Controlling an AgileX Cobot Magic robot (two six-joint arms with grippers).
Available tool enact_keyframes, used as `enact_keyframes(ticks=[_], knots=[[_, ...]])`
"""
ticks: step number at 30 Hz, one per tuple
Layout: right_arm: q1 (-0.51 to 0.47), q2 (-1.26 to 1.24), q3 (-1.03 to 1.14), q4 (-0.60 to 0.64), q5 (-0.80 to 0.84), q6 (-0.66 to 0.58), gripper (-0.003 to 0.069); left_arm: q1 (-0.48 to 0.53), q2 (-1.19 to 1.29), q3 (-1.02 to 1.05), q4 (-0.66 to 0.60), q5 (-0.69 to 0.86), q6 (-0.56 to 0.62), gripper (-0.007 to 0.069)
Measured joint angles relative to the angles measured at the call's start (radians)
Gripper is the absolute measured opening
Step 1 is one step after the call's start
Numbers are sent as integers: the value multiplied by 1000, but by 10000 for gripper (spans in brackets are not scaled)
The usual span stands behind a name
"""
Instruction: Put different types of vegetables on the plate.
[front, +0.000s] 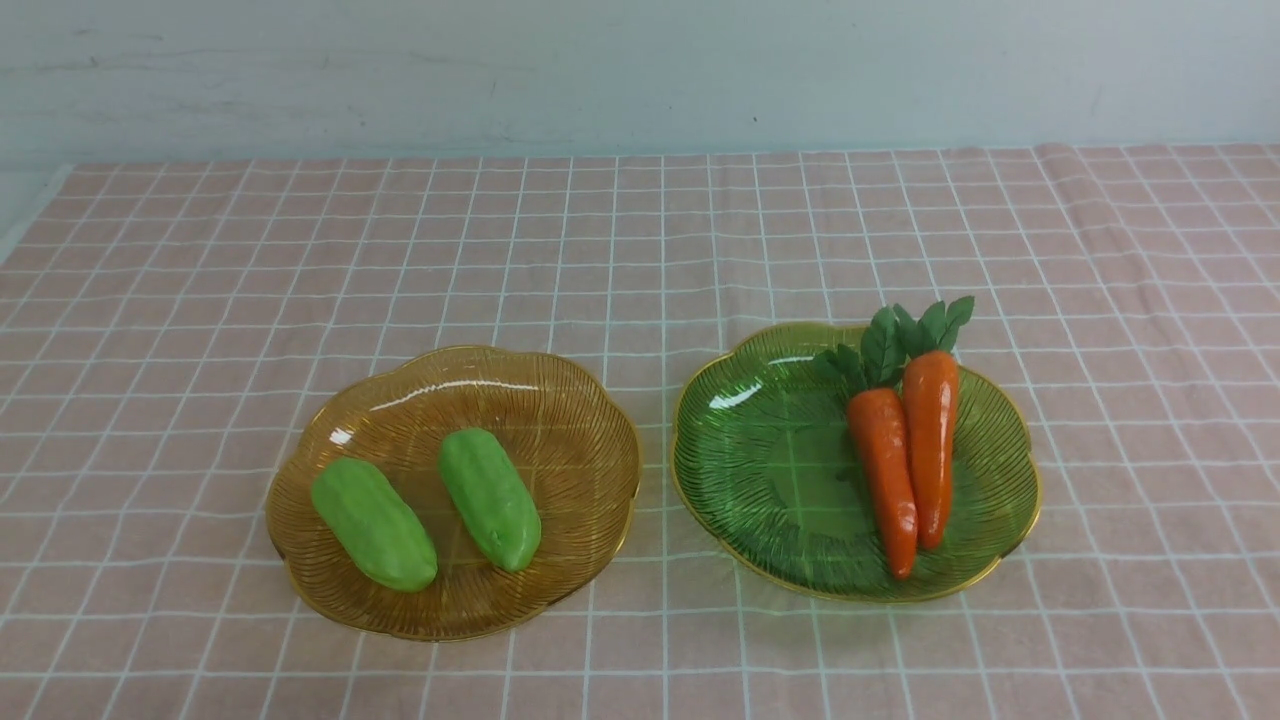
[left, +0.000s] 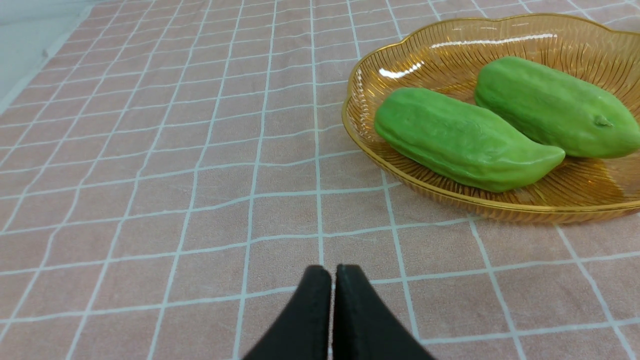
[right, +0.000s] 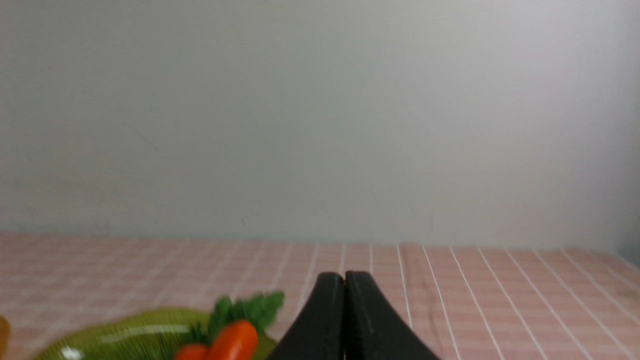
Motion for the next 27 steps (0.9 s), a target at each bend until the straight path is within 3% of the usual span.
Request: enact_keyframes(ticks=[5, 27], knots=[[-24, -6, 105, -3, 49, 0, -15, 0, 0, 0, 0, 0, 0, -3], [-26, -6, 110, -5, 89, 0, -15, 0, -1, 0, 0, 0, 0, -3]])
